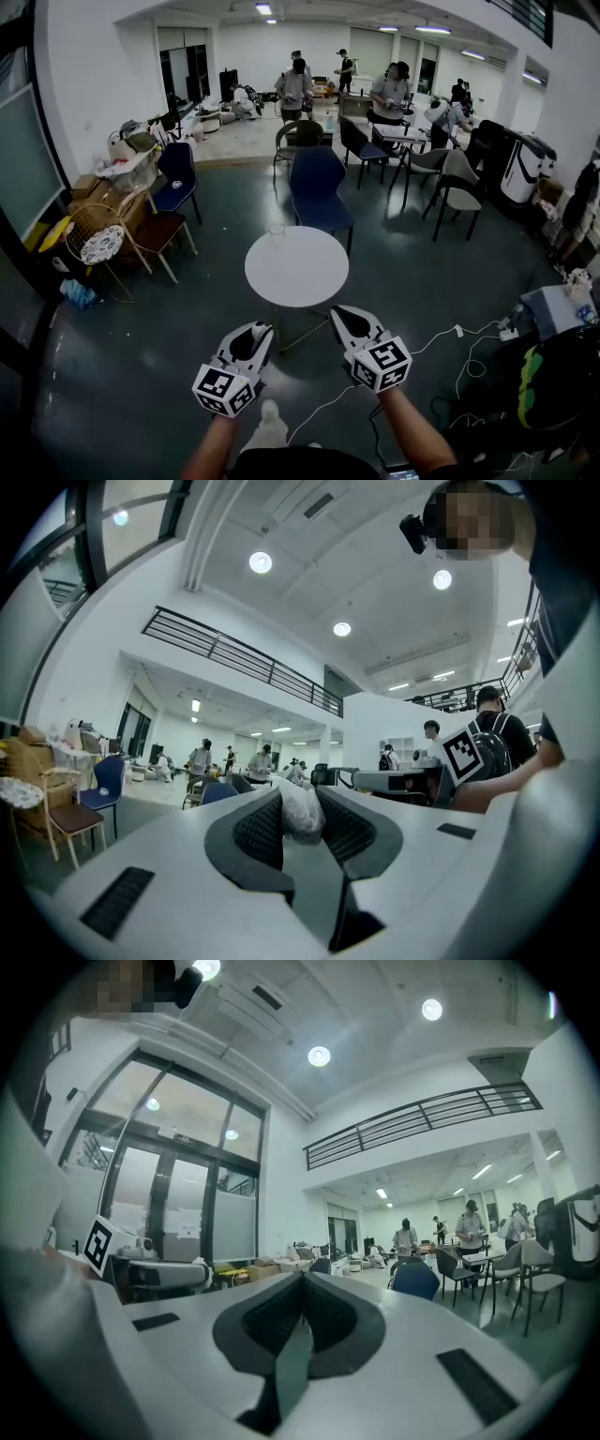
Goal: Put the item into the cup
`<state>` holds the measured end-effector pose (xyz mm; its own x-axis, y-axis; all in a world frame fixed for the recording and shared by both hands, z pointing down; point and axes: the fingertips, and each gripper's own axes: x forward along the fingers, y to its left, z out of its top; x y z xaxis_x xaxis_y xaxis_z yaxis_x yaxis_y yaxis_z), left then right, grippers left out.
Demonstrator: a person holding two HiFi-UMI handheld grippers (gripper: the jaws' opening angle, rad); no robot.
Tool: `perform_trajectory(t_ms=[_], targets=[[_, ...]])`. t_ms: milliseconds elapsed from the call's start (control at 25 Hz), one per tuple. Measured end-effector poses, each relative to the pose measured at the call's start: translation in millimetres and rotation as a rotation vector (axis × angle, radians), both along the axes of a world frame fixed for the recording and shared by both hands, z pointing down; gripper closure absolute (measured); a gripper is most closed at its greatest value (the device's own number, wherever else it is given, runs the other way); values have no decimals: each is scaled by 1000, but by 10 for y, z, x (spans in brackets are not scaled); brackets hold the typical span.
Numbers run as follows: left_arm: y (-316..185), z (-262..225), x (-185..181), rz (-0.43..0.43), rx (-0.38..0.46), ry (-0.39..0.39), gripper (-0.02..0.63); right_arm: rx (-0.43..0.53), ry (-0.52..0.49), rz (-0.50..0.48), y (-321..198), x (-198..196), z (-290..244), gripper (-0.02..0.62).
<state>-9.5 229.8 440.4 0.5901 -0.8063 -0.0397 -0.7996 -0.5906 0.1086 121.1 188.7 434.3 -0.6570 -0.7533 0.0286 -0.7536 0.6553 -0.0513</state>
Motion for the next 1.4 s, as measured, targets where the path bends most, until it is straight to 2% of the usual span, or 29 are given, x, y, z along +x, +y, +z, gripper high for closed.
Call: perform_trajectory(t_ms=[200,360,680,1400], targets=[[-215,-74,-42,-2,1,45,499,-10,0,-4,-195,-30,20,578],[-372,-53,-84,10,28,14,499,-19,4,5,-361,-79,111,578],[-869,59,-205,24,-2,4,499,-33,8,24,-839,-193,163,578],[-2188,147,-888,47,-10,16,499,-52,30,50,-2142,-867,248,578]])
